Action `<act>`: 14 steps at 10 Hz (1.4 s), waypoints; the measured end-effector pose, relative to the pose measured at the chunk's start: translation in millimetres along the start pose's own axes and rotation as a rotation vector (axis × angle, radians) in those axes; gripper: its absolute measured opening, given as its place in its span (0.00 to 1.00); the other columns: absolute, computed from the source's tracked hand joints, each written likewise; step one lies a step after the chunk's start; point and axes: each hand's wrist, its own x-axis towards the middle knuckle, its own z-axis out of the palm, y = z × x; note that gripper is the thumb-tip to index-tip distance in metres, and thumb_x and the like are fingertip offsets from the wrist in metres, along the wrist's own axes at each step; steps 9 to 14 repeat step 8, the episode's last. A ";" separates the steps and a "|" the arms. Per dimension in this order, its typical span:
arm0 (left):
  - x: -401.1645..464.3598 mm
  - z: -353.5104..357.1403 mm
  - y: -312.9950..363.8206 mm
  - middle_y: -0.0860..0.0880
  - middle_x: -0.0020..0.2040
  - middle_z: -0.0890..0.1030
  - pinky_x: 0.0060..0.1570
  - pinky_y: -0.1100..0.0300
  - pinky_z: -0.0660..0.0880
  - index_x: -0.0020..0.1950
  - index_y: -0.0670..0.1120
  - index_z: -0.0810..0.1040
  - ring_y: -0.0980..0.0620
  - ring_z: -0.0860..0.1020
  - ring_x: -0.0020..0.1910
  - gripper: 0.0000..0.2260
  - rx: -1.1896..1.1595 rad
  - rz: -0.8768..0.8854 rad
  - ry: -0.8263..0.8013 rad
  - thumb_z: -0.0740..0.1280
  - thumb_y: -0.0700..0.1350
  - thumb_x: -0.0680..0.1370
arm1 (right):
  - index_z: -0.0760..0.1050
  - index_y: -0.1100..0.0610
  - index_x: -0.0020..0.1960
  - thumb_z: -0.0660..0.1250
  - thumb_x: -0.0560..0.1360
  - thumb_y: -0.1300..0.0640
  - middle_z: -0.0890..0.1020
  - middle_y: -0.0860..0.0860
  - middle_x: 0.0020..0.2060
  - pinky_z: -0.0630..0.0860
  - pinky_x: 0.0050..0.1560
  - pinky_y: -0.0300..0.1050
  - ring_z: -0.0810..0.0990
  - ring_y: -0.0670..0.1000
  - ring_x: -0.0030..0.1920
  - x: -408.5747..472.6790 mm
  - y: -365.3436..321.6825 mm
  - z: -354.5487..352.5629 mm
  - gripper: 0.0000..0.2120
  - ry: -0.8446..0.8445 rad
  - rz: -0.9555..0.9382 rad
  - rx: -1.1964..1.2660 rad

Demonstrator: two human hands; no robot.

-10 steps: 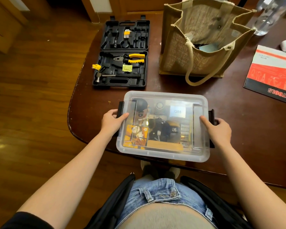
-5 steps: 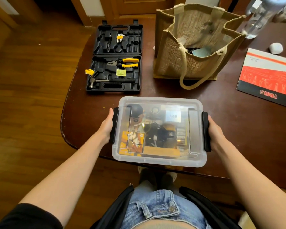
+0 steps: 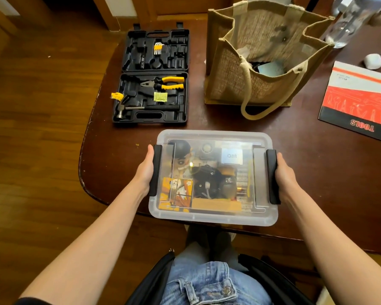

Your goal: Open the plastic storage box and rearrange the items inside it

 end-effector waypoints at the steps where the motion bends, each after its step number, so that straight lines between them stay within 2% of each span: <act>1: -1.2 0.2 0.0 0.47 0.44 0.85 0.40 0.56 0.78 0.50 0.48 0.83 0.49 0.83 0.44 0.28 -0.004 0.015 0.000 0.53 0.67 0.77 | 0.69 0.54 0.52 0.51 0.79 0.38 0.77 0.51 0.38 0.72 0.42 0.47 0.76 0.51 0.39 -3.0 -2.5 2.4 0.21 0.011 -0.002 0.011; 2: -5.4 -0.8 1.8 0.47 0.44 0.85 0.40 0.56 0.78 0.50 0.47 0.83 0.49 0.84 0.44 0.28 -0.007 0.012 -0.024 0.52 0.67 0.78 | 0.70 0.54 0.51 0.53 0.78 0.37 0.78 0.51 0.39 0.72 0.40 0.46 0.77 0.51 0.39 -7.7 -2.0 1.2 0.21 0.008 0.011 0.013; 3: -8.8 -3.1 2.4 0.45 0.48 0.84 0.45 0.54 0.79 0.53 0.46 0.82 0.46 0.83 0.48 0.29 -0.019 0.015 -0.040 0.52 0.66 0.78 | 0.74 0.52 0.42 0.55 0.78 0.38 0.79 0.50 0.37 0.71 0.34 0.44 0.77 0.50 0.38 -15.3 -1.4 -1.3 0.19 -0.001 -0.016 0.036; 4: -13.4 -6.1 0.2 0.42 0.52 0.83 0.49 0.51 0.78 0.58 0.46 0.80 0.44 0.81 0.51 0.28 -0.033 0.013 -0.048 0.50 0.65 0.79 | 0.76 0.49 0.44 0.59 0.77 0.41 0.79 0.50 0.37 0.76 0.43 0.48 0.77 0.51 0.38 -17.9 2.9 -5.9 0.14 -0.015 -0.046 0.049; 5: -17.4 -11.8 -3.3 0.41 0.58 0.80 0.57 0.46 0.75 0.65 0.46 0.75 0.43 0.79 0.56 0.28 -0.061 0.017 -0.075 0.48 0.63 0.80 | 0.77 0.52 0.43 0.63 0.76 0.45 0.81 0.52 0.37 0.78 0.47 0.52 0.79 0.53 0.39 -19.7 12.6 -12.2 0.12 -0.048 -0.021 0.047; 6: -21.8 -20.7 -13.7 0.42 0.63 0.76 0.60 0.46 0.72 0.68 0.46 0.72 0.44 0.76 0.60 0.27 -0.048 0.016 -0.086 0.48 0.62 0.81 | 0.76 0.58 0.40 0.63 0.78 0.52 0.80 0.55 0.36 0.75 0.35 0.47 0.77 0.53 0.36 -21.6 27.1 -21.4 0.12 -0.076 -0.011 0.069; 7: -28.2 -30.8 -19.0 0.41 0.67 0.73 0.61 0.45 0.70 0.71 0.44 0.68 0.41 0.72 0.65 0.26 -0.065 0.009 -0.078 0.48 0.59 0.82 | 0.77 0.65 0.44 0.62 0.78 0.58 0.80 0.58 0.37 0.76 0.33 0.47 0.77 0.55 0.36 -18.9 43.8 -28.6 0.10 -0.057 0.014 0.044; 8: -34.9 -45.5 -41.7 0.40 0.67 0.73 0.64 0.45 0.70 0.69 0.45 0.70 0.40 0.72 0.64 0.24 -0.068 -0.039 -0.057 0.50 0.58 0.82 | 0.77 0.70 0.51 0.61 0.78 0.61 0.81 0.64 0.42 0.80 0.43 0.54 0.80 0.64 0.44 -26.8 63.7 -33.9 0.12 -0.067 0.114 0.111; 14: -34.9 -45.5 -41.7 0.40 0.67 0.73 0.64 0.45 0.70 0.69 0.45 0.70 0.40 0.72 0.64 0.24 -0.068 -0.039 -0.057 0.50 0.58 0.82 | 0.77 0.70 0.51 0.61 0.78 0.61 0.81 0.64 0.42 0.80 0.43 0.54 0.80 0.64 0.44 -26.8 63.7 -33.9 0.12 -0.067 0.114 0.111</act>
